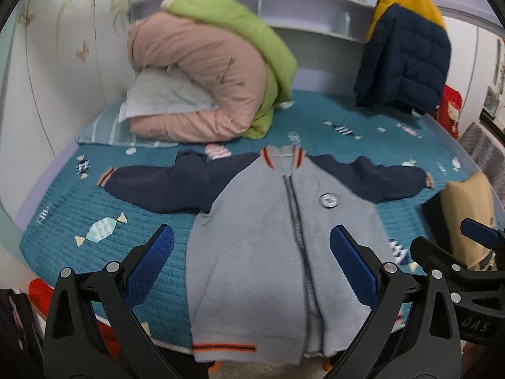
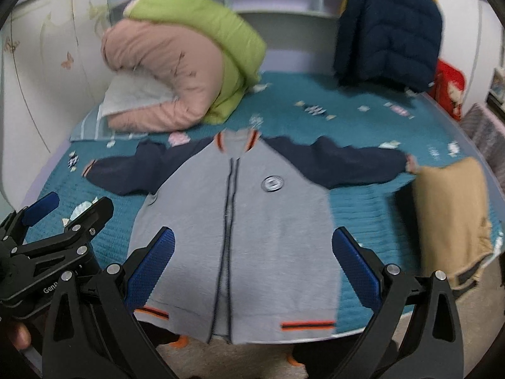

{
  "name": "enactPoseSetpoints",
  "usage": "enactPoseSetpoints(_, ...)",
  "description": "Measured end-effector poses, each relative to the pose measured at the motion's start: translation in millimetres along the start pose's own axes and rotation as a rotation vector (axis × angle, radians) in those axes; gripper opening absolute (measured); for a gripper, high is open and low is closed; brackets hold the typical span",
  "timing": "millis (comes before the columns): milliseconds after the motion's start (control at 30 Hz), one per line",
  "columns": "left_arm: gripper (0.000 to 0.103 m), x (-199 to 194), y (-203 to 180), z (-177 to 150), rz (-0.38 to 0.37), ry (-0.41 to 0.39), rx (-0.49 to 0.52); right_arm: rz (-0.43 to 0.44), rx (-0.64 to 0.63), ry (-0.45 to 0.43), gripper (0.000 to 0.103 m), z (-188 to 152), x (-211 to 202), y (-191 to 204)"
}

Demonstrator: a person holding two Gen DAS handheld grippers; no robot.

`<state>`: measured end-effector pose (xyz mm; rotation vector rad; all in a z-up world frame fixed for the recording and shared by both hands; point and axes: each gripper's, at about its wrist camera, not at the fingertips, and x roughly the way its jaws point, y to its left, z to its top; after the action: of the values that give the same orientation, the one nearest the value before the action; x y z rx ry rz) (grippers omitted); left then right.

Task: Fold large clothes
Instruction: 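Move the left tool to the navy sleeve cuff and grasp it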

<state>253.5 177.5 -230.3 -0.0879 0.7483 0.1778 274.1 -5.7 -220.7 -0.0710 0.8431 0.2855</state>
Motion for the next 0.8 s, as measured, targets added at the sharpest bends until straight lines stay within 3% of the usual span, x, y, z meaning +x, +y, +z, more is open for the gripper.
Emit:
enactPoseSetpoints(167,0.098,76,60,-2,-0.025,0.105,-0.075,0.099,-0.021,0.092,0.096,13,78,37)
enactPoseSetpoints(267,0.098,116,104,1,0.032,0.146,-0.115,0.128,-0.039,0.124,0.096,21,123,60)
enactPoseSetpoints(367,0.098,158,168,8,0.094,0.18,-0.189,0.124,-0.07,0.13,0.096,32,165,80)
enactPoseSetpoints(500,0.098,208,262,10,0.073,0.226,-0.36,0.152,-0.086,0.135,0.093,46,210,101)
enactPoseSetpoints(567,0.098,230,306,12,0.126,0.253,-0.428,0.155,-0.1,0.148,0.086,51,231,111)
enactPoseSetpoints(667,0.098,262,371,13,0.157,0.255,-0.542,0.184,-0.107,0.167,0.065,58,258,124)
enactPoseSetpoints(733,0.098,281,403,16,0.207,0.274,-0.587,0.201,-0.117,0.184,0.042,60,275,130)
enactPoseSetpoints(800,0.098,291,424,18,0.18,0.255,-0.637,0.218,-0.116,0.212,0.031,61,290,135)
